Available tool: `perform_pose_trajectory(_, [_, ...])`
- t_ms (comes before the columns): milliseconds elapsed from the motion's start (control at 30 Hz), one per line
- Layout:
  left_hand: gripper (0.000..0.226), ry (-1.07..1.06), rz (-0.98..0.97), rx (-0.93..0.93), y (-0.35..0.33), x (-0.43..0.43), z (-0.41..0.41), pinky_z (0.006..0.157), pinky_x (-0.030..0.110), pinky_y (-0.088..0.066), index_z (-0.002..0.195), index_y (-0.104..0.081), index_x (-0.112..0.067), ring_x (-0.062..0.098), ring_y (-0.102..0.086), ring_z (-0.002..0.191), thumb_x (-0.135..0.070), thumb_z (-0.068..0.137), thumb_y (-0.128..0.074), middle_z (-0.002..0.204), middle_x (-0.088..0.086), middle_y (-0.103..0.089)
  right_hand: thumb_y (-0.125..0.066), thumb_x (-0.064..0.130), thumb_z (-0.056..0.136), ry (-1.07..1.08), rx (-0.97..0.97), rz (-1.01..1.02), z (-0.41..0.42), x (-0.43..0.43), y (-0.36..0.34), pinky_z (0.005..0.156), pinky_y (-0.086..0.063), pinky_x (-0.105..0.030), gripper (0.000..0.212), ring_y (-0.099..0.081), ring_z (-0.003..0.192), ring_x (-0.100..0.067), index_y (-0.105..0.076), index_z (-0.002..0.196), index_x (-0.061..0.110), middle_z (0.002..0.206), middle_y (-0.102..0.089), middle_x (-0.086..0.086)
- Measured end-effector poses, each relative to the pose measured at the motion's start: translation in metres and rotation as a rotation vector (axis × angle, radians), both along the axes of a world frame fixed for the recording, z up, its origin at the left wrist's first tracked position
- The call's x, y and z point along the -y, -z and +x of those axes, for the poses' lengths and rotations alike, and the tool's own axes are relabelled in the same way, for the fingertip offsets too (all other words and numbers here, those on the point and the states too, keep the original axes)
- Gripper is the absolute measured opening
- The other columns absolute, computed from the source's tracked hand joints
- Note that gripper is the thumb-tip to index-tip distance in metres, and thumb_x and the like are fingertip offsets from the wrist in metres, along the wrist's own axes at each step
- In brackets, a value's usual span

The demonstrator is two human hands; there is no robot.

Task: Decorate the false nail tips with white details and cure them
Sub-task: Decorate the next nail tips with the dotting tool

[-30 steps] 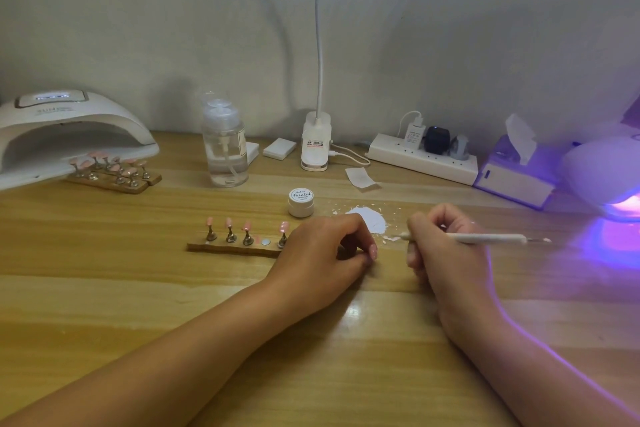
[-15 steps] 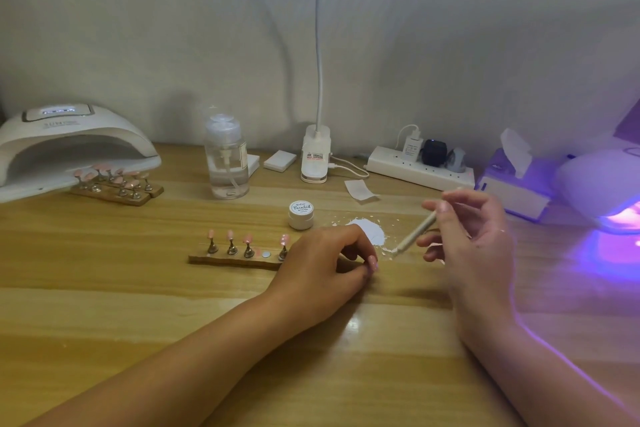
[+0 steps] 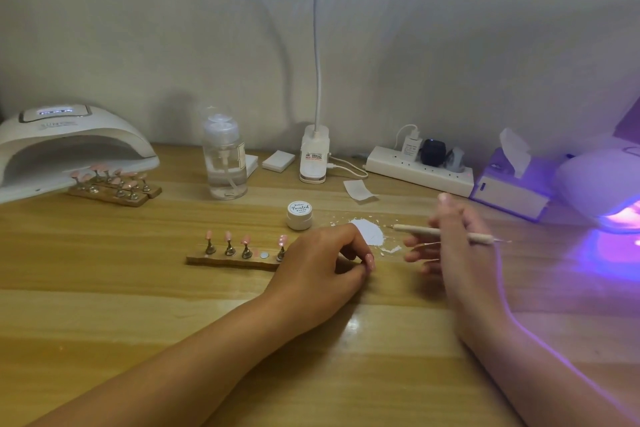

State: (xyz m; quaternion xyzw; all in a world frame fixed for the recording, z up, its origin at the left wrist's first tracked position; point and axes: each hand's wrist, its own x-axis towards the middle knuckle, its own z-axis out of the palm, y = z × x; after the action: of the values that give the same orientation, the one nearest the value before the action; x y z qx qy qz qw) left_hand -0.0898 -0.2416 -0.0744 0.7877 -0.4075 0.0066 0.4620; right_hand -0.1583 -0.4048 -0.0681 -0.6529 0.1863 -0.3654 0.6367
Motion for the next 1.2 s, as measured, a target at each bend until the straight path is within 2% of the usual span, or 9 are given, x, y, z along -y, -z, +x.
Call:
perform_pose_trajectory(67, [0.016, -0.010, 0.004, 0.021, -0.001, 0.000, 0.000, 0.083, 0.033, -0.053, 0.083, -0.069, -0.022, 0.004, -0.064, 0.089, -0.006, 0.084, -0.067, 0.087, -0.013, -0.071, -0.063, 0.040, 0.094, -0.046, -0.116, -0.141, 0.001, -0.002, 0.004, 0.043, -0.046, -0.022, 0.023, -0.066, 0.053, -0.010, -0.061, 0.085, 0.020, 0.074, -0.075, -0.001])
perform_pose_trajectory(167, [0.015, -0.026, 0.011, 0.012, 0.000, 0.000, 0.000, 0.085, 0.038, -0.051, 0.083, -0.069, -0.021, 0.007, -0.065, 0.091, -0.007, 0.084, -0.066, 0.087, -0.012, -0.071, -0.071, 0.035, 0.084, -0.032, -0.268, -0.311, -0.001, -0.002, 0.007, 0.053, -0.044, -0.026, 0.017, -0.061, 0.051, -0.004, -0.065, 0.080, 0.020, 0.069, -0.072, 0.002])
perform_pose_trajectory(333, [0.014, -0.041, 0.058, 0.027, 0.000, 0.000, 0.000, 0.082, 0.039, -0.050, 0.084, -0.068, -0.023, 0.009, -0.065, 0.089, -0.010, 0.084, -0.066, 0.087, -0.011, -0.071, -0.073, 0.040, 0.083, -0.039, -0.393, -0.404, 0.000, 0.000, 0.008, 0.066, -0.050, -0.032, 0.019, -0.064, 0.072, -0.010, -0.066, 0.076, 0.023, 0.073, -0.071, 0.007])
perform_pose_trajectory(467, [0.014, -0.044, 0.081, 0.050, -0.001, 0.000, 0.000, 0.082, 0.037, -0.050, 0.084, -0.067, -0.024, 0.006, -0.064, 0.090, -0.010, 0.085, -0.065, 0.088, -0.012, -0.071, -0.073, 0.037, 0.082, -0.008, -0.380, -0.391, 0.001, 0.001, 0.008, 0.061, -0.046, -0.026, 0.017, -0.063, 0.071, -0.011, -0.066, 0.075, 0.023, 0.071, -0.071, 0.005])
perform_pose_trajectory(733, [0.012, -0.028, 0.085, 0.061, 0.001, 0.001, 0.002, 0.082, 0.038, -0.051, 0.086, -0.066, -0.023, 0.007, -0.064, 0.089, -0.012, 0.086, -0.065, 0.088, -0.012, -0.070, -0.071, 0.037, 0.087, -0.066, -0.351, -0.420, 0.000, -0.001, 0.007, 0.069, -0.049, -0.029, 0.017, -0.068, 0.078, -0.010, -0.068, 0.079, 0.023, 0.076, -0.074, 0.007])
perform_pose_trajectory(867, [0.012, -0.011, 0.066, 0.047, 0.002, 0.001, 0.003, 0.083, 0.036, -0.051, 0.085, -0.067, -0.022, 0.006, -0.065, 0.088, -0.009, 0.086, -0.067, 0.087, -0.011, -0.071, -0.058, 0.035, 0.098, -0.081, -0.191, -0.225, 0.000, -0.007, 0.003, 0.047, -0.050, -0.022, 0.014, -0.069, 0.059, -0.009, -0.059, 0.093, 0.022, 0.085, -0.077, 0.007])
perform_pose_trajectory(967, [0.013, -0.005, 0.061, 0.052, 0.002, 0.001, 0.003, 0.083, 0.033, -0.051, 0.086, -0.067, -0.022, 0.003, -0.064, 0.088, -0.010, 0.086, -0.067, 0.087, -0.013, -0.071, -0.057, 0.031, 0.100, -0.120, -0.074, -0.135, -0.003, -0.009, -0.004, 0.045, -0.050, -0.021, 0.007, -0.073, 0.066, -0.013, -0.058, 0.105, 0.025, 0.095, -0.077, 0.008])
perform_pose_trajectory(1133, [0.014, -0.004, 0.055, 0.049, 0.002, 0.001, 0.004, 0.082, 0.032, -0.051, 0.084, -0.067, -0.023, 0.002, -0.065, 0.087, -0.009, 0.085, -0.068, 0.086, -0.014, -0.071, -0.073, 0.027, 0.089, -0.152, -0.072, 0.108, -0.006, -0.016, -0.005, 0.037, -0.037, -0.017, 0.022, -0.049, 0.041, -0.007, -0.055, 0.081, 0.018, 0.054, -0.061, 0.003])
perform_pose_trajectory(1200, [0.015, -0.005, 0.053, 0.055, 0.002, 0.001, 0.003, 0.082, 0.033, -0.052, 0.083, -0.067, -0.024, 0.003, -0.065, 0.087, -0.009, 0.085, -0.068, 0.085, -0.014, -0.070, -0.072, 0.018, 0.089, -0.153, -0.105, 0.109, -0.005, -0.019, -0.004, 0.037, -0.038, -0.017, 0.022, -0.048, 0.039, -0.008, -0.051, 0.081, 0.015, 0.049, -0.059, 0.000])
